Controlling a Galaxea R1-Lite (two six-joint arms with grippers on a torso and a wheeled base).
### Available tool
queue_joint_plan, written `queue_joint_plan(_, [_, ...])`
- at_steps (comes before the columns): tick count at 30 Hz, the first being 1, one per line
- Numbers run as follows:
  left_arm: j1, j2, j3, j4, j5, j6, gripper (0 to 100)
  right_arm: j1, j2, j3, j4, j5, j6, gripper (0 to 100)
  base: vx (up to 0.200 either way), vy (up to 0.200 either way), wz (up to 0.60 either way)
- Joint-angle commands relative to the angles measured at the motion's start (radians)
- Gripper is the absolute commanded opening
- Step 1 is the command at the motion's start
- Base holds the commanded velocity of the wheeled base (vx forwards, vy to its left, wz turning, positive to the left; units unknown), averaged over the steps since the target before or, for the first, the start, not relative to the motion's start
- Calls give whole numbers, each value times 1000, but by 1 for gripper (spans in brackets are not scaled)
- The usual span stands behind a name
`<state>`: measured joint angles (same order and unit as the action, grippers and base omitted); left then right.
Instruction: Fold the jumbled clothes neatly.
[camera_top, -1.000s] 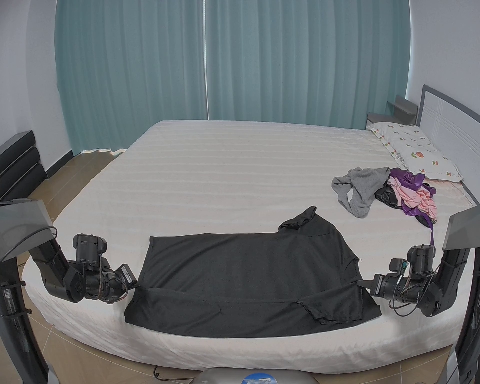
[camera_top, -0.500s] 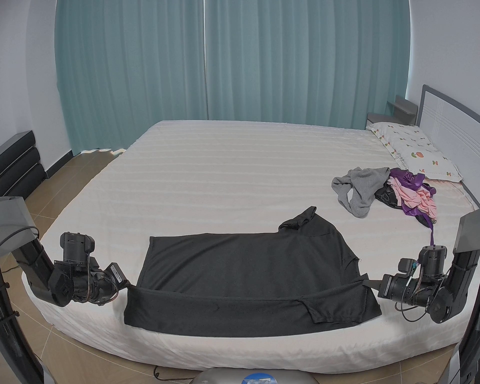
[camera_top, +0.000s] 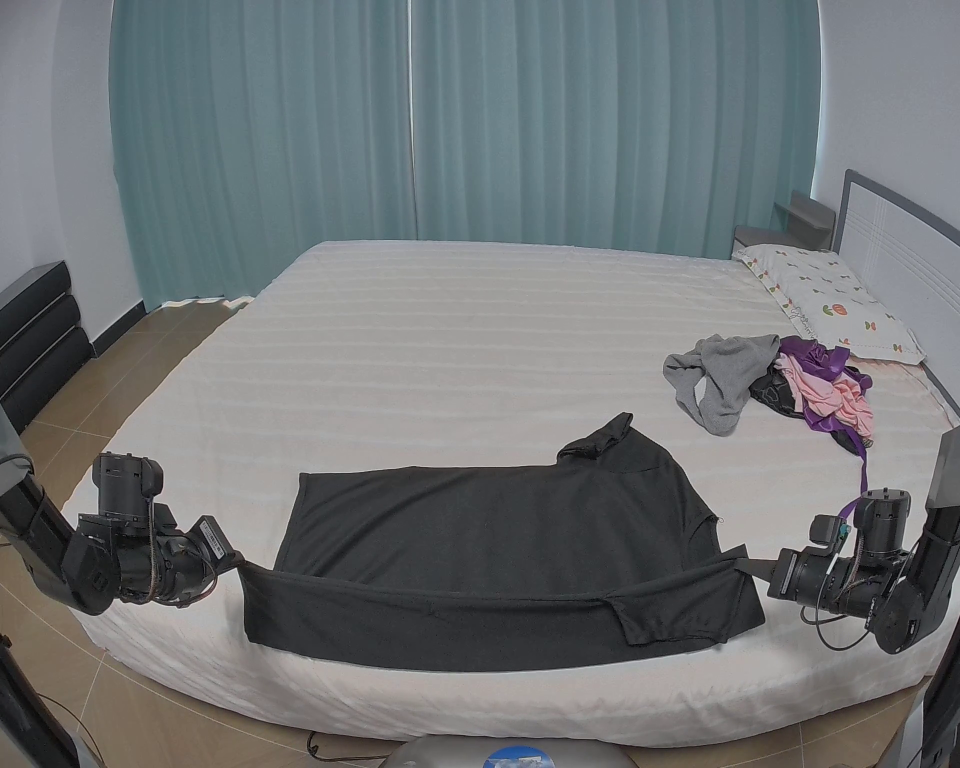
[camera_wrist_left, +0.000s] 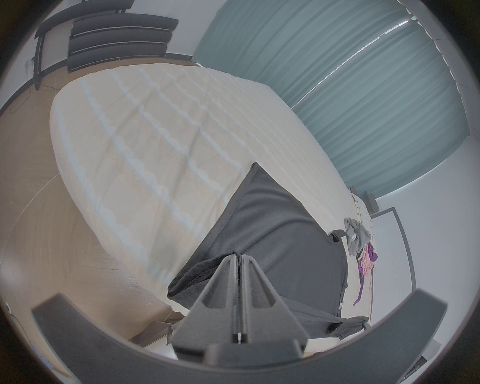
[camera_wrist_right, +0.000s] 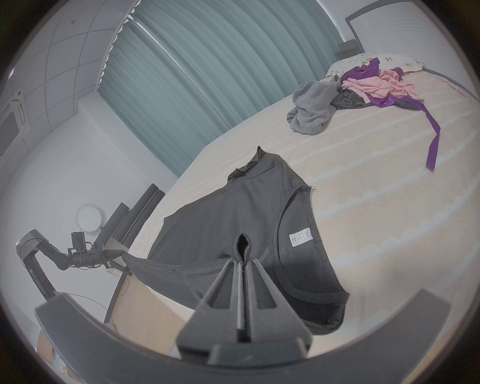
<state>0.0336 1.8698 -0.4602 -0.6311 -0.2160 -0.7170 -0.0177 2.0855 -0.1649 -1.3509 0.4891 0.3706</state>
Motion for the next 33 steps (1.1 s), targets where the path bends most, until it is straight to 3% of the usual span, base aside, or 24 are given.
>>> queue_joint_plan(1, [12, -47, 8, 1, 0, -2, 0, -15, -30, 35, -16, 2, 1, 0, 0, 0, 0])
queue_joint_plan(11, [9, -66, -37, 2, 12, -19, 0, -18, -30, 73, -77, 2, 2, 0, 0, 0, 0])
queue_joint_plan(24, [9, -69, 11, 51, 15, -1, 0, -18, -61, 165, -77, -1, -6, 0, 0, 0, 0])
queue_joint_plan(33, [8, -121, 23, 149, 13, 8, 0, -27, -150, 165, 55, -3, -15, 0, 0, 0, 0])
